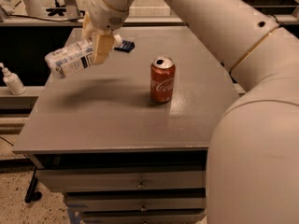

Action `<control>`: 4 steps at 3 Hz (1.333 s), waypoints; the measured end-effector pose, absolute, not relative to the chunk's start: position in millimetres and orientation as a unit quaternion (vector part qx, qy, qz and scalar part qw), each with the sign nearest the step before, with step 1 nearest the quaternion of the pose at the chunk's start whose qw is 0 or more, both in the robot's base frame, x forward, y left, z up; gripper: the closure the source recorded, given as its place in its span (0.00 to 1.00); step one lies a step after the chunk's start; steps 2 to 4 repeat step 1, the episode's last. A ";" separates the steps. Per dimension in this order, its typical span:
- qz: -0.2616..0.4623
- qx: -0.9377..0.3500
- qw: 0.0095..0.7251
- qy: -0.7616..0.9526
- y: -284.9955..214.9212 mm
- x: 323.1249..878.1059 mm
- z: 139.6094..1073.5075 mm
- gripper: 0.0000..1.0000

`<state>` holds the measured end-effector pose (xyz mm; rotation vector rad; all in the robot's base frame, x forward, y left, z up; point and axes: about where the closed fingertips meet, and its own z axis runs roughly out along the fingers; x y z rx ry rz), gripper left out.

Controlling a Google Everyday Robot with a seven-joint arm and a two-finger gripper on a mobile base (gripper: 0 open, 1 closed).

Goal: Pick blue plastic bottle

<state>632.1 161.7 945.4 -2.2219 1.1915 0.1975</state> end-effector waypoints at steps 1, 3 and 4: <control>0.073 -0.835 0.308 0.450 160.7 634.4 948.5 1.00; 0.073 -0.835 0.308 0.450 160.7 634.4 948.5 1.00; 0.073 -0.835 0.308 0.450 160.7 634.4 948.5 1.00</control>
Offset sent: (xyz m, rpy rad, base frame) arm 0.0000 0.0000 0.0000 0.0000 0.0000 0.0000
